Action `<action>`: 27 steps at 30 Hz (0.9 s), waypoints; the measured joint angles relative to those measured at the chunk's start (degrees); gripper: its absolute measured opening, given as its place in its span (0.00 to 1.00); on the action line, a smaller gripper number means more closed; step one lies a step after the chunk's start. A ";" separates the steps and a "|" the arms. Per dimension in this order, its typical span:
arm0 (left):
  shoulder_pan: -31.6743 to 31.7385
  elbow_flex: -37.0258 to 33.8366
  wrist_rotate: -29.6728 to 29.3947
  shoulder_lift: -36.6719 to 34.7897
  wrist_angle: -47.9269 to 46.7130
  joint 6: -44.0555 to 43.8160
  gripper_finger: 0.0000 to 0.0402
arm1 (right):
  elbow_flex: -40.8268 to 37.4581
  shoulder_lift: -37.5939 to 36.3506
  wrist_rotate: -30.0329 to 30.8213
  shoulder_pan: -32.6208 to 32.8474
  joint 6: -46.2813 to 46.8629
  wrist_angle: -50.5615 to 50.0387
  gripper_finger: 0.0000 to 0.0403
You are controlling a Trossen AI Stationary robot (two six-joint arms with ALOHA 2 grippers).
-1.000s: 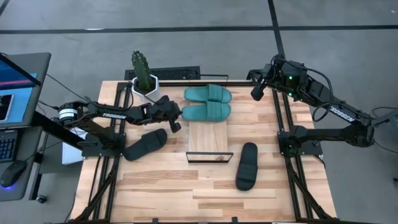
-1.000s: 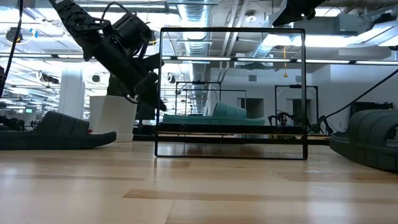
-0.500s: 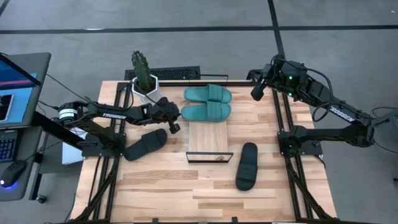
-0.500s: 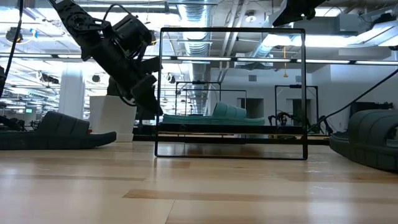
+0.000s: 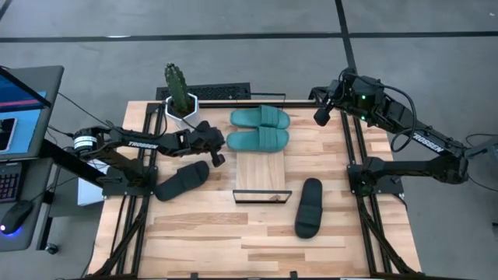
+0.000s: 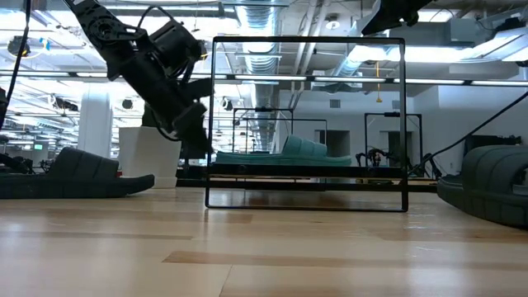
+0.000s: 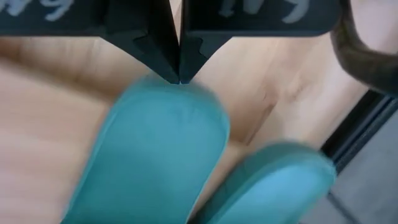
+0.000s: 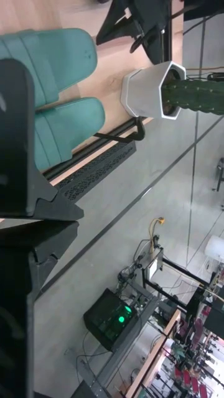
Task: Pick and place slides into the shelf
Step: Put the green slide on the shelf
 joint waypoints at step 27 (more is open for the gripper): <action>0.09 5.25 -0.86 10.99 4.48 2.61 0.00 | 0.00 0.16 -0.01 0.04 0.00 -0.47 0.00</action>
